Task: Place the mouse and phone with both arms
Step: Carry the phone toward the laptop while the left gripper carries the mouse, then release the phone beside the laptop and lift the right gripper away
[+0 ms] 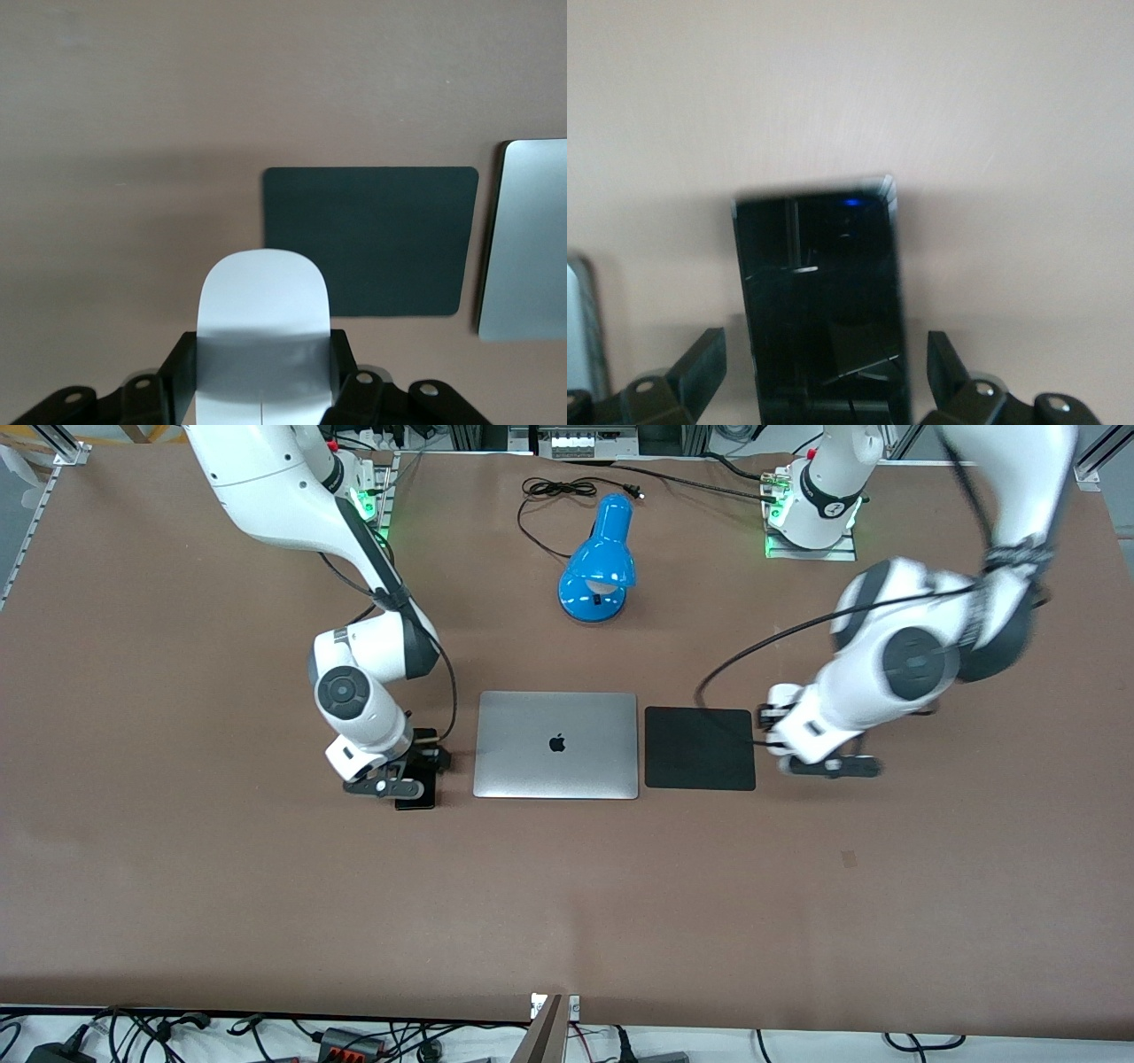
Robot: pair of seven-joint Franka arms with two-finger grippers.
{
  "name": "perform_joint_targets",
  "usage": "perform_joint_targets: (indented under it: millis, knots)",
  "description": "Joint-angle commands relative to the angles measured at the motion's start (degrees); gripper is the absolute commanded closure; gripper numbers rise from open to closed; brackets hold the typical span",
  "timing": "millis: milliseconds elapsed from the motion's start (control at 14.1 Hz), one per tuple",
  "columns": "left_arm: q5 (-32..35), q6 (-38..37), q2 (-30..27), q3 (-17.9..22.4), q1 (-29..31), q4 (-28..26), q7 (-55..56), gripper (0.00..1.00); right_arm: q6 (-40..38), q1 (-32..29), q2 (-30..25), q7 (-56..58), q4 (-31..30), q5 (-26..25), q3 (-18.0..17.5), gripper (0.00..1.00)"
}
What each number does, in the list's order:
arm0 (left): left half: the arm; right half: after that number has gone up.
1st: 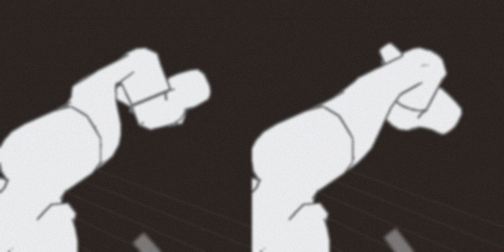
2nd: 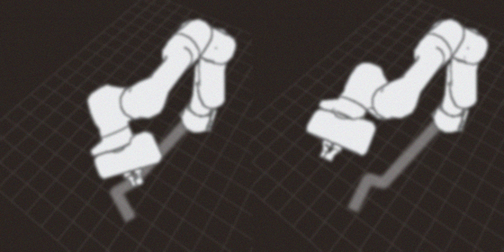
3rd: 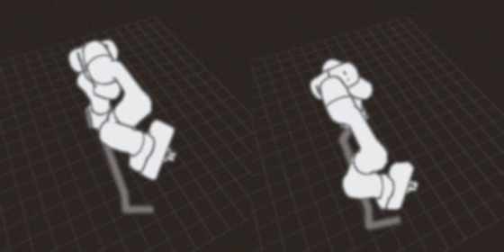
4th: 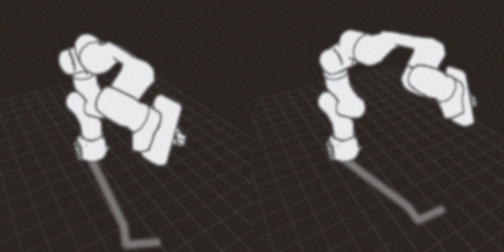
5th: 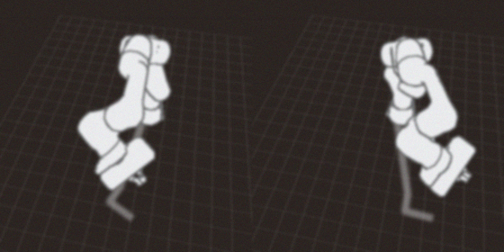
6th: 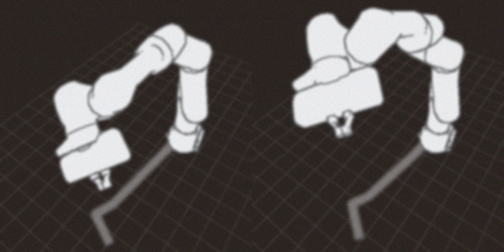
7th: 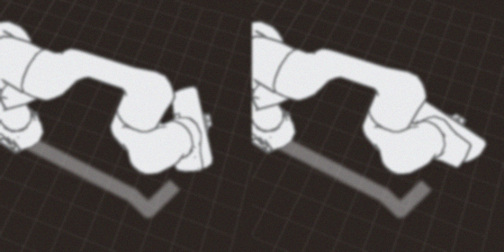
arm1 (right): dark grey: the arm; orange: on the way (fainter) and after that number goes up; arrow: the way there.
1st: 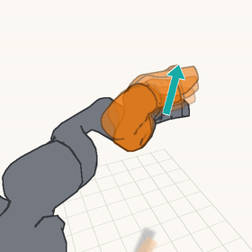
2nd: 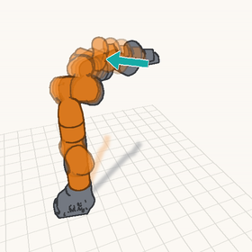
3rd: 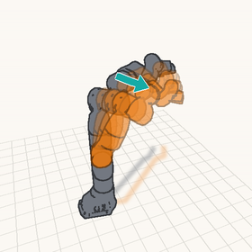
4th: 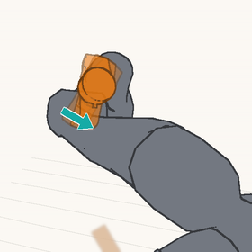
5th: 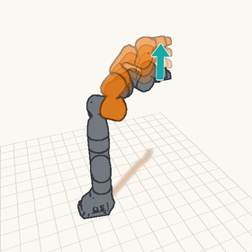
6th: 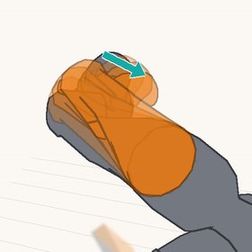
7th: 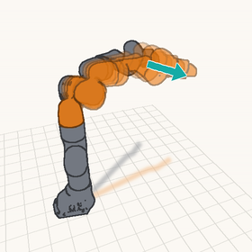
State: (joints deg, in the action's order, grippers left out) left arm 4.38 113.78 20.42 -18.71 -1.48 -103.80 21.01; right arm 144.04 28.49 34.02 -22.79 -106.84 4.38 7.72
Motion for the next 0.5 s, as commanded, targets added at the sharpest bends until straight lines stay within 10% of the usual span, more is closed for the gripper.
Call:
perform_joint_targets:
  millis: [0,425]
  knots:
    - [6.93,9.23,3.30,-0.19,-2.46,-3.94,6.82,0.69,-11.02,-3.25,-4.92,0.37,8.18,0.63,3.61,0.00]
    - [17.41,20.50,9.98,-0.28,-5.29,-7.03,18.61,0.70,-26.67,-12.05,-14.48,0.47,17.19,0.28,4.50,0.00]
